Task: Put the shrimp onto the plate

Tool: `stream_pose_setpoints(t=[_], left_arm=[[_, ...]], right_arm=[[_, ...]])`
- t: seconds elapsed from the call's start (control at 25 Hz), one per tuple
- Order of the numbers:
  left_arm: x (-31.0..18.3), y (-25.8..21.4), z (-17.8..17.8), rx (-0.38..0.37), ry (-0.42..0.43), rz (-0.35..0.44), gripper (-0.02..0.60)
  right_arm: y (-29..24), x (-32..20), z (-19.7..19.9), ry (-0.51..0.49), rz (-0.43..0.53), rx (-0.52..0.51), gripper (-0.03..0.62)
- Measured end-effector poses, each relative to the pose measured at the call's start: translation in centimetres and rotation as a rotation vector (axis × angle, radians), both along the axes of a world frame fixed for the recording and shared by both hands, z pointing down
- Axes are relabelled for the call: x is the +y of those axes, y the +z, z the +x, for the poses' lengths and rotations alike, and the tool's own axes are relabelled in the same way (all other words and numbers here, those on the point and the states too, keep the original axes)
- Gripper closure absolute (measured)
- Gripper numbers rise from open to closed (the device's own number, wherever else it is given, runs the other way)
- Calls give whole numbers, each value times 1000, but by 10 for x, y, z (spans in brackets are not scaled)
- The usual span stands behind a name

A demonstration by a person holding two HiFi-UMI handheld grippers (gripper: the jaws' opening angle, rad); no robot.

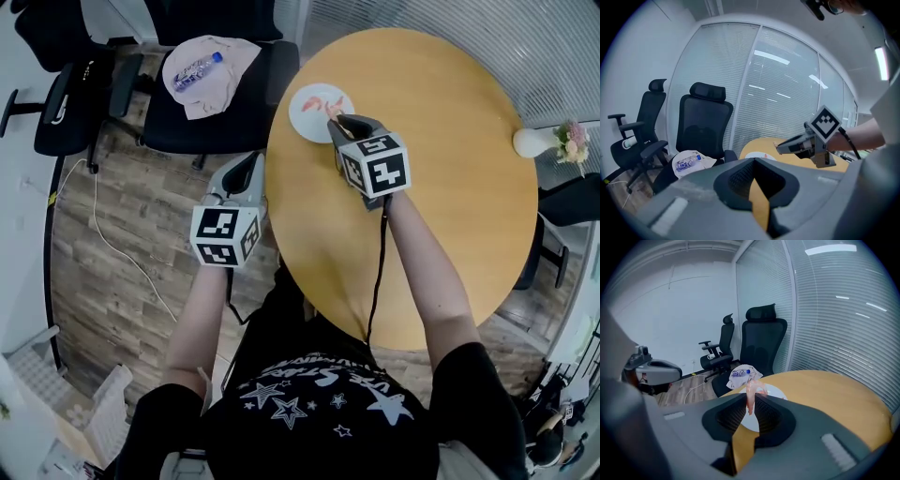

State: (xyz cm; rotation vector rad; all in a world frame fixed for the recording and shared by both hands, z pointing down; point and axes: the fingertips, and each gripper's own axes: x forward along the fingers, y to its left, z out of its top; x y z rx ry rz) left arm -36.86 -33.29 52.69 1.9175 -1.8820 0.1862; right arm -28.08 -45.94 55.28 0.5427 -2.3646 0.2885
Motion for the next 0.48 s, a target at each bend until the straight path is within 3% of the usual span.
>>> stream_pose_setpoints(t=[0.28,0.48], left_arm=[[-7,18,-11,24,-10,-22,580],[-8,30,-15,37,-11,-39,580]], right_arm=[[44,-4,-10,-32,-22,107,536],[67,-5,-17,-123,-6,197,536]])
